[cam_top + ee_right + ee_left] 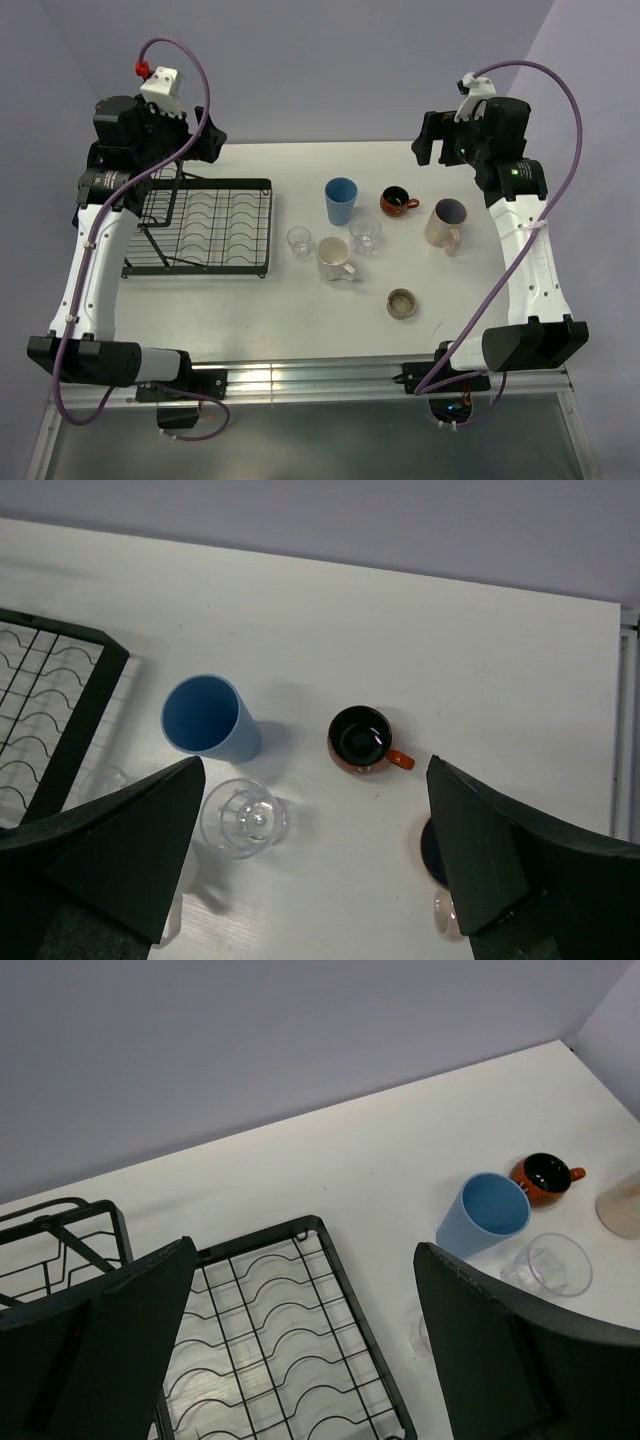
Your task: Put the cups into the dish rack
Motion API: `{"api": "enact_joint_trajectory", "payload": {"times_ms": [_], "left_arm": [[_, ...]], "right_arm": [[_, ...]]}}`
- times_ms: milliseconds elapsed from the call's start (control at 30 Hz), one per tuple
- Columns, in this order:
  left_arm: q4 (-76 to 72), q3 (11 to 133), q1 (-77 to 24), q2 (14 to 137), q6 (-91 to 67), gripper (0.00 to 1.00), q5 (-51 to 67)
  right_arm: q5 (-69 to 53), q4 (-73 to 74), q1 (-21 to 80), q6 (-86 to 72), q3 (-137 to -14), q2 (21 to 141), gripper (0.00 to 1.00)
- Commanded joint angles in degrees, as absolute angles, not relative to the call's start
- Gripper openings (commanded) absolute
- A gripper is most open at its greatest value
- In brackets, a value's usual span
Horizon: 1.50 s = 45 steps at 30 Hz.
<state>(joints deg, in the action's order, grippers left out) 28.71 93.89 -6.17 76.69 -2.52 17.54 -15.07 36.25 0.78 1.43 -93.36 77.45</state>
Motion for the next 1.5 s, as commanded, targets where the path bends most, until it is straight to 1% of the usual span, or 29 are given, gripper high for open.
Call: {"api": "enact_joint_trajectory", "payload": {"times_ms": [0, 133, 200, 333, 400, 433, 600, 733, 867, 1133, 1267, 1300, 1467], "left_arm": [[28.83, 95.01, -6.59, 77.17, -1.32, 0.99, 20.30], [28.91, 94.48, -6.85, 76.81, -0.62, 0.99, 21.79], [30.31, 94.83, -6.86, 77.34, -0.62, 0.99, 22.93], [32.25, 94.48, -6.86, 77.69, 2.02, 0.99, 25.74], [33.39, 94.57, -6.86, 77.96, 4.04, 0.99, 29.17], [34.62, 94.66, -6.94, 78.05, 5.09, 0.99, 30.31], [37.35, 94.57, -7.91, 79.27, 7.29, 0.99, 34.19], [38.76, 94.22, -8.88, 80.24, 8.17, 0.99, 34.63], [38.85, 93.78, -9.32, 81.21, 7.56, 0.99, 34.63], [36.57, 90.35, -9.58, 79.81, 7.56, 0.99, 35.25], [36.47, 89.30, -9.58, 79.89, 7.73, 0.99, 34.80], [36.56, 89.04, -9.58, 80.07, 7.82, 0.98, 34.98], [36.04, 87.72, -9.58, 80.77, 8.26, 0.97, 37.61]], "right_arm": [[-17.40, 37.79, 1.14, 4.30, -93.34, 76.90, 1.00], [-17.76, 41.30, 1.76, 7.02, -93.43, 77.52, 1.00], [-15.31, 43.40, 1.76, 7.73, -93.34, 77.96, 1.00], [-10.56, 51.40, 1.58, 15.35, -95.88, 81.73, 1.00], [-9.23, 55.00, 0.35, 17.74, -96.15, 84.19, 1.00], [-9.23, 55.98, -1.82, 19.49, -96.59, 85.07, 1.00], [-10.46, 61.26, -10.53, 24.42, -99.58, 91.40, 0.95], [-8.26, 63.02, -13.44, 28.73, -100.72, 96.23, 0.90], [-7.30, 62.93, -14.94, 29.18, -101.51, 101.49, 0.83], [-10.46, 63.81, -16.35, 27.25, -107.13, 110.29, 0.75], [-11.69, 65.12, -16.26, 26.81, -109.68, 114.51, 0.69], [-11.60, 65.30, -16.26, 26.81, -110.38, 115.22, 0.69], [-12.65, 65.13, -16.00, 26.81, -110.48, 118.74, 0.65]]}}
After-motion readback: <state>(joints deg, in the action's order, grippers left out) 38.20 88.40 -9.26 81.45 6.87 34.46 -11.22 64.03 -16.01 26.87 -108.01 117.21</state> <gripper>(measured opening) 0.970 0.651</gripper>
